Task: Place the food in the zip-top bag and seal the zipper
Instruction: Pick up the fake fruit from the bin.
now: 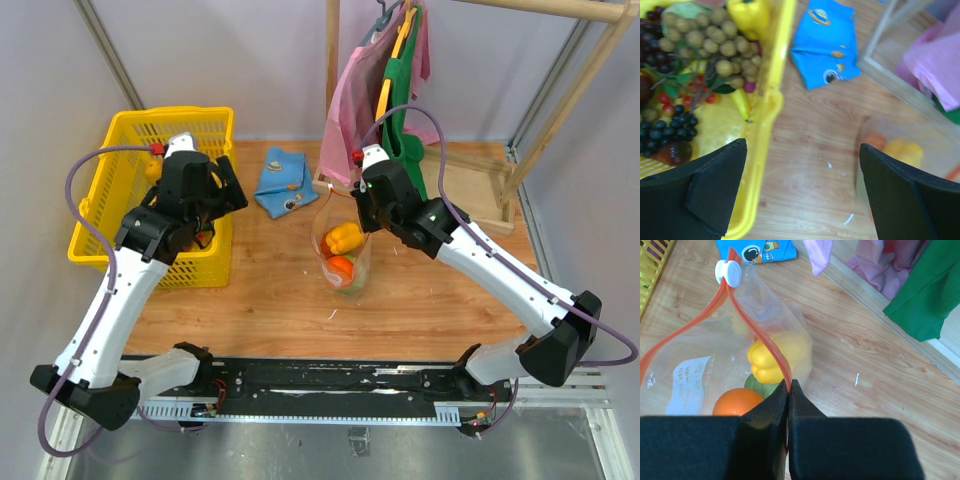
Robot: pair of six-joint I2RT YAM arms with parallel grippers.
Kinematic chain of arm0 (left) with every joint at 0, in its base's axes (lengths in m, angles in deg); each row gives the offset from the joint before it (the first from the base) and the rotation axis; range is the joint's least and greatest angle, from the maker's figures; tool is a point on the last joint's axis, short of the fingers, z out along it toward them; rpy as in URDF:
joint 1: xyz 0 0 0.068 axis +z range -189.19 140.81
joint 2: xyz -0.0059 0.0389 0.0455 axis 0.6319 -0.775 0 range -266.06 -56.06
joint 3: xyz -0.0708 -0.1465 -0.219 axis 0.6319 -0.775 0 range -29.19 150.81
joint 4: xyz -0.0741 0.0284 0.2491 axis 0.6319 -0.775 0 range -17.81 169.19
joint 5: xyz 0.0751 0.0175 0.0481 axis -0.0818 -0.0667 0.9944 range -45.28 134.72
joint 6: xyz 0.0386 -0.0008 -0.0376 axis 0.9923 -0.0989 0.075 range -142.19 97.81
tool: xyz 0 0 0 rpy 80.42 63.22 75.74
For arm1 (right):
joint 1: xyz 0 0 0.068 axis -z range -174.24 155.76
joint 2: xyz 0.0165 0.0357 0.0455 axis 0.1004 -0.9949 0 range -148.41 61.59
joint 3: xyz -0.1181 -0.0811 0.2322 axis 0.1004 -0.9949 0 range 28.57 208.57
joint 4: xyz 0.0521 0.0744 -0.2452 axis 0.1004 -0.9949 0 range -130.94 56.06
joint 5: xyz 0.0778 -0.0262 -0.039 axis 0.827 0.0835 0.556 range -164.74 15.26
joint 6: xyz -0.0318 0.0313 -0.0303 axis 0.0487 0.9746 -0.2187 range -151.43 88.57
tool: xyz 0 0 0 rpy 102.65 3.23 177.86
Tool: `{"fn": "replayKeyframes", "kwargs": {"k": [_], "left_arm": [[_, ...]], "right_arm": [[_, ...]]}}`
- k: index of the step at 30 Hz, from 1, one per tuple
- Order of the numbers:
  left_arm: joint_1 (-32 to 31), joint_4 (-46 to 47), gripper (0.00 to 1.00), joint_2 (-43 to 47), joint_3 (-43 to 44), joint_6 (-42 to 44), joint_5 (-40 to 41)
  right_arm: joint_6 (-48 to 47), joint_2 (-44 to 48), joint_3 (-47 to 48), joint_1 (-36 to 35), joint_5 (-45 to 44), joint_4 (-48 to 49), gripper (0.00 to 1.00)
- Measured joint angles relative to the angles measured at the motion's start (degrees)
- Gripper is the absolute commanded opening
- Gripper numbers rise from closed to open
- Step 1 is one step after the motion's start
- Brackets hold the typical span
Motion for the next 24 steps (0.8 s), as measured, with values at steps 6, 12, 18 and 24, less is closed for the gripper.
{"fn": "replayKeyframes", "kwargs": {"k": [6, 12, 18, 24], "left_arm": [[12.55, -0.26, 0.99, -0.70, -1.99, 1.66, -0.33], [22.73, 1.18, 0.99, -2.56, -6.21, 2.62, -1.68], [31.01, 4.35, 0.99, -6.51, -10.80, 3.37, -1.99], [34.80, 8.20, 0.96, -9.46, -15.17, 3.32, -1.53]], "right_arm": [[-0.28, 0.00, 0.00, 0.00, 0.90, 0.00, 0.01], [-0.39, -0.02, 0.00, 0.00, 2.08, -0.02, 0.01], [-0.39, -1.01, 0.00, 0.00, 3.85, -0.02, 0.01], [-0.37, -2.01, 0.02, 0.00, 4.76, -0.04, 0.01]]}}
